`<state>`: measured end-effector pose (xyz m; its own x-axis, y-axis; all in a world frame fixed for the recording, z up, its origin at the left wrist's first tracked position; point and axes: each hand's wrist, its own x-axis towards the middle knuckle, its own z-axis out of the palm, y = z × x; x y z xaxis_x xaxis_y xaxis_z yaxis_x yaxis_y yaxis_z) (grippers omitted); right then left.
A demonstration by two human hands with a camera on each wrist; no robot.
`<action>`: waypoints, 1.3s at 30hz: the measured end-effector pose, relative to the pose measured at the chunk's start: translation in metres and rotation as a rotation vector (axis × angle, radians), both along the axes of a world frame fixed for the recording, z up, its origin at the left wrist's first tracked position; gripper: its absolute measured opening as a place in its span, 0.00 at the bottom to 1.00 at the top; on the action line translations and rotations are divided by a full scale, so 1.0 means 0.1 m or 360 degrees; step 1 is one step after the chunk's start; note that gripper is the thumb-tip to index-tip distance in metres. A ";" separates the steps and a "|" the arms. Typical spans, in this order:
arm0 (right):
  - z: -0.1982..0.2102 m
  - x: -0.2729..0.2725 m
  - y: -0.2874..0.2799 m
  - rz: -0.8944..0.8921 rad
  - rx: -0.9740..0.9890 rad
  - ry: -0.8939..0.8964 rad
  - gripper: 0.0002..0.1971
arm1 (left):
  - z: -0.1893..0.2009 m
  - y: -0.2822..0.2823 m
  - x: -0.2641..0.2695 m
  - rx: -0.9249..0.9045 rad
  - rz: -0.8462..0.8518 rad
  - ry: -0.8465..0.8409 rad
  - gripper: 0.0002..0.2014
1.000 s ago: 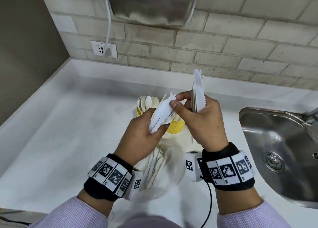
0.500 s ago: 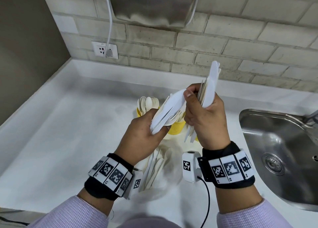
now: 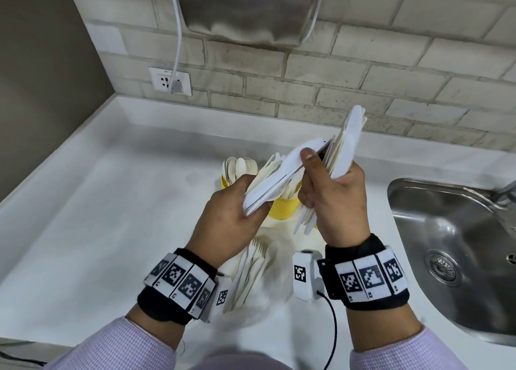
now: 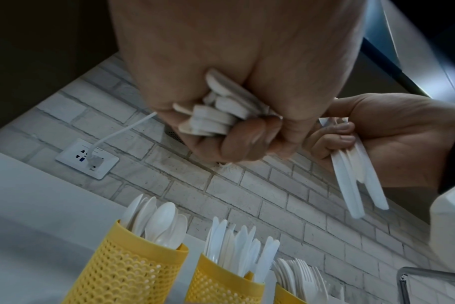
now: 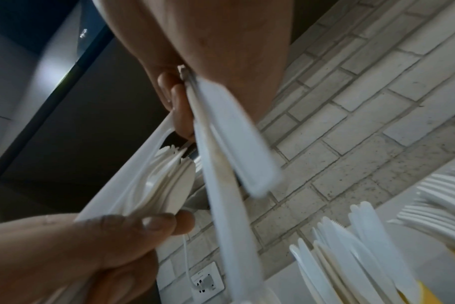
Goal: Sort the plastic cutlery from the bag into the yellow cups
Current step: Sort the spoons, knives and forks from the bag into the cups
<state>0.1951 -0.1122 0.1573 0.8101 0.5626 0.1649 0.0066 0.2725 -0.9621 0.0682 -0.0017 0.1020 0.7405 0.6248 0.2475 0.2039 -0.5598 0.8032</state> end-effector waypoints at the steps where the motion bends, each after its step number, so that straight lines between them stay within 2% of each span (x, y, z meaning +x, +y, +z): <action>1: 0.01 -0.01 0.00 0.0028 0.0031 0.0060 0.18 | 0.00 0.00 0.00 0.0011 0.0001 0.0007 0.11; 4: -0.02 -0.03 -0.01 0.0179 0.0016 0.0150 0.17 | 0.00 -0.01 0.00 0.0021 0.0003 0.0021 0.11; 7: -0.03 -0.06 -0.01 0.0259 -0.0058 0.0038 0.12 | 0.01 -0.02 0.00 0.0015 0.0004 0.0017 0.11; 10: -0.02 -0.04 0.00 0.0193 0.0012 0.0033 0.12 | 0.01 -0.02 0.00 0.0045 0.0010 0.0006 0.13; 15: 0.07 -0.05 0.01 -0.0009 0.0194 0.0211 0.20 | 0.00 -0.01 -0.02 0.0065 -0.0013 -0.0008 0.13; 17: 0.08 -0.04 0.01 -0.0105 0.0255 0.0318 0.26 | 0.00 0.00 -0.03 0.0068 -0.0013 -0.0005 0.15; 22: 0.01 0.08 -0.02 -0.0313 0.0367 0.0839 0.11 | 0.01 -0.02 -0.03 0.0014 -0.0007 -0.0021 0.12; 27: -0.11 0.17 -0.01 -0.0424 0.0368 0.1135 0.09 | 0.04 -0.06 -0.04 0.0003 -0.0006 0.0007 0.11; 32: -0.13 0.19 0.02 -0.0429 0.0575 0.1184 0.11 | 0.05 -0.06 -0.06 -0.0005 -0.0001 -0.0017 0.11; 36: -0.09 0.18 0.03 -0.0468 0.0558 0.1123 0.19 | 0.08 -0.10 -0.07 -0.0124 0.0003 -0.0107 0.07; 39: -0.06 0.14 0.05 -0.0405 0.0566 0.0970 0.13 | 0.11 -0.11 -0.08 -0.0287 0.0063 -0.0141 0.03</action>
